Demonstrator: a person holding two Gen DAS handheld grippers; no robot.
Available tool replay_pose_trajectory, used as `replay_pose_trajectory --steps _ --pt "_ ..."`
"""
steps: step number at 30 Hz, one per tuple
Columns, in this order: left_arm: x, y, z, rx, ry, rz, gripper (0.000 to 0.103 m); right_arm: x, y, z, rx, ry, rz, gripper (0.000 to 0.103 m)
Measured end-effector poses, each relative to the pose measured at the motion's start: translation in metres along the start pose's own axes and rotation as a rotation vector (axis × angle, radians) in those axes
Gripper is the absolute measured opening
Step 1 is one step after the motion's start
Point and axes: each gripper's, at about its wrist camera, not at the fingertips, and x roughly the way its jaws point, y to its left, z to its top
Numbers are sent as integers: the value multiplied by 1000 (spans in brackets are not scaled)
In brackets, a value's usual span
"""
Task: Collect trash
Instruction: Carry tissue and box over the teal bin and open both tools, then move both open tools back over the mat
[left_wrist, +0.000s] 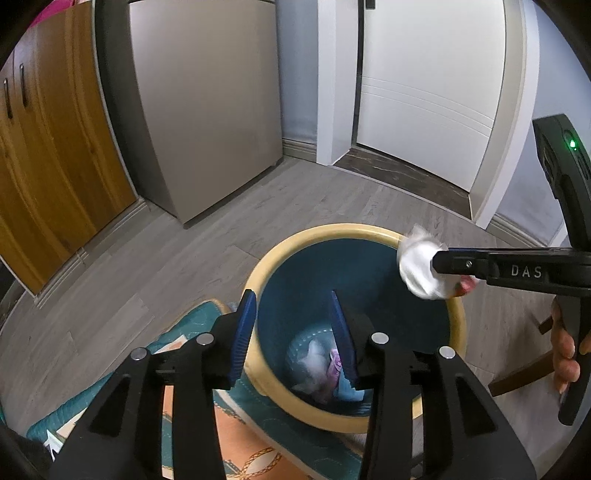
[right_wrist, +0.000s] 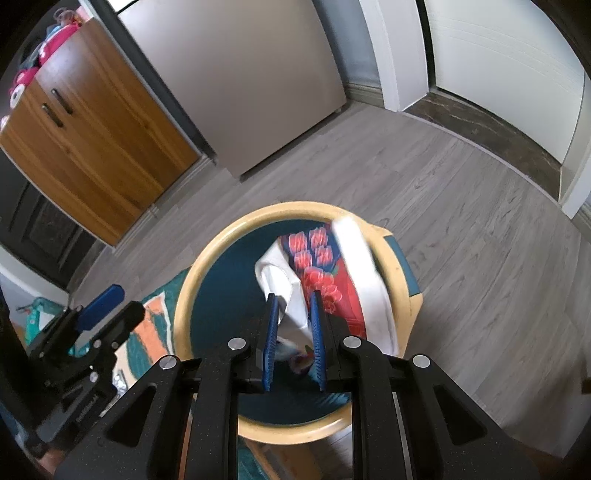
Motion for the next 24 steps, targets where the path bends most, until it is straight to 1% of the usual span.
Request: replay_pose_trajectory --steps 2,5,9,15,17,19,21,23,24 --pt "-2 3 -1 1 2 9 41 0 0 0 -1 -1 2 32" --pt "-5 7 -2 0 2 21 41 -3 2 0 -3 -12 10 37" --pt "-13 13 -4 -6 0 33 43 -7 8 0 -13 -20 14 40" --pt "-43 22 -7 0 -14 55 43 -20 28 0 -52 -52 20 52" --pt "-60 28 -8 0 -31 64 46 -26 40 -2 -82 -69 23 61" --pt "-79 37 -9 -7 -47 77 50 -31 51 -5 -113 -82 26 66" --pt "-94 45 -11 -12 -58 87 51 -35 61 -8 -141 -94 29 73" --pt "-112 54 -15 -21 -68 106 55 -42 72 -13 -168 -114 39 84" --pt "-122 61 -17 -24 -77 123 57 -45 76 -14 -175 -120 44 86"
